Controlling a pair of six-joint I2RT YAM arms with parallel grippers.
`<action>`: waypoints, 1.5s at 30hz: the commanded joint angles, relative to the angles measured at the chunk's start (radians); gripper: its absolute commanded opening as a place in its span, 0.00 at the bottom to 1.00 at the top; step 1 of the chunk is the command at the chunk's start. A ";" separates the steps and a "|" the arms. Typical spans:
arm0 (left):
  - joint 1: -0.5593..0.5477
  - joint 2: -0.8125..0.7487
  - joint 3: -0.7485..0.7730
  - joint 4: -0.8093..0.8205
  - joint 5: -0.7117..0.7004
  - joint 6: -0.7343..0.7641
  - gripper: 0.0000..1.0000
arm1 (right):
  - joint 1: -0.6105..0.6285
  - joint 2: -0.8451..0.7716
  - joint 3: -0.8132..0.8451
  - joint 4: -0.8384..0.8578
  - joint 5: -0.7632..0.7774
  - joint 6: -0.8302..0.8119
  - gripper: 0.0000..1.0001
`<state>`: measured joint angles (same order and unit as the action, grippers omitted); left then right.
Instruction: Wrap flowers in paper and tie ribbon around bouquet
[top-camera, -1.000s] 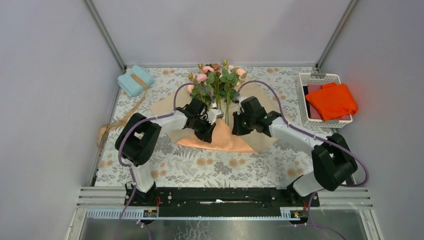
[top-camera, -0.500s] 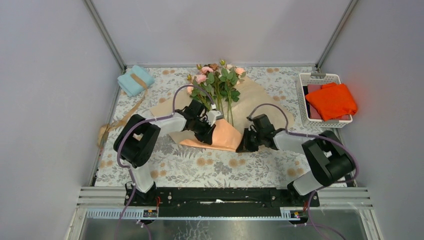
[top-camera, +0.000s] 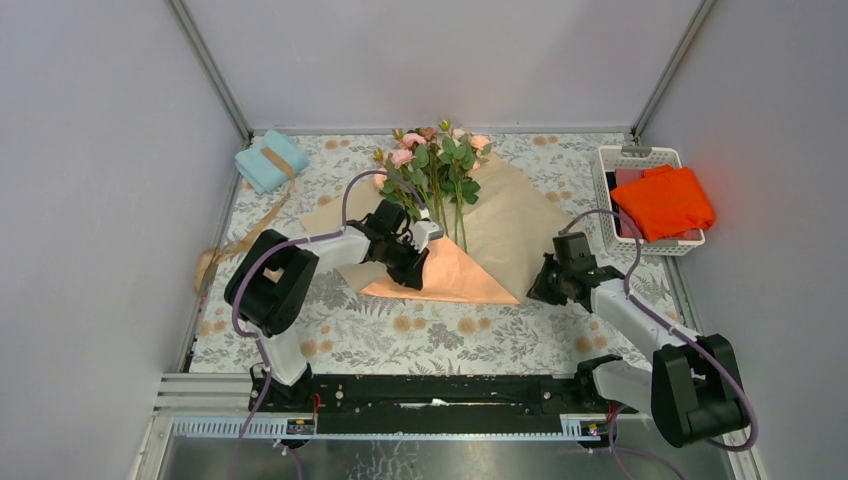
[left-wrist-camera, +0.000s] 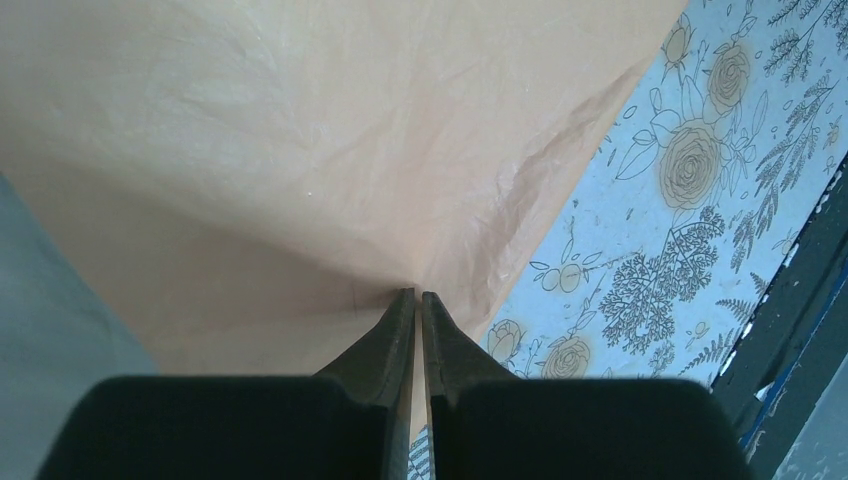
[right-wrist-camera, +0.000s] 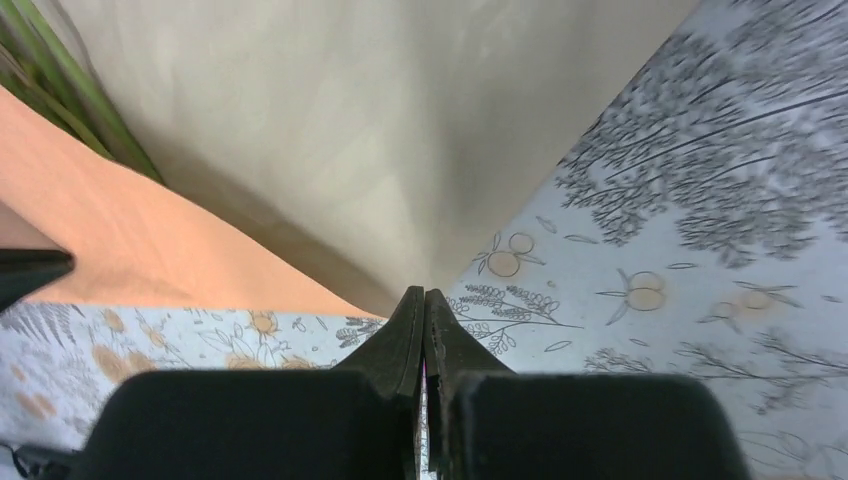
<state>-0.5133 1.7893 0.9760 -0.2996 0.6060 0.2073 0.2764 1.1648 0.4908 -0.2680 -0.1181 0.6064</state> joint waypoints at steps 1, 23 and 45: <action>0.011 -0.004 -0.036 -0.023 -0.032 0.007 0.12 | -0.018 -0.041 0.142 -0.080 0.066 -0.056 0.00; 0.015 -0.112 -0.112 -0.306 -0.313 0.325 0.17 | 0.258 0.481 0.226 0.149 -0.087 -0.070 0.00; 0.079 -0.387 0.146 -0.586 -0.466 0.259 0.20 | 0.232 0.451 0.232 0.064 -0.082 -0.179 0.00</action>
<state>-0.3492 1.4315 0.9527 -0.8555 0.0341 0.5327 0.5152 1.6035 0.7284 -0.0502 -0.3088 0.4789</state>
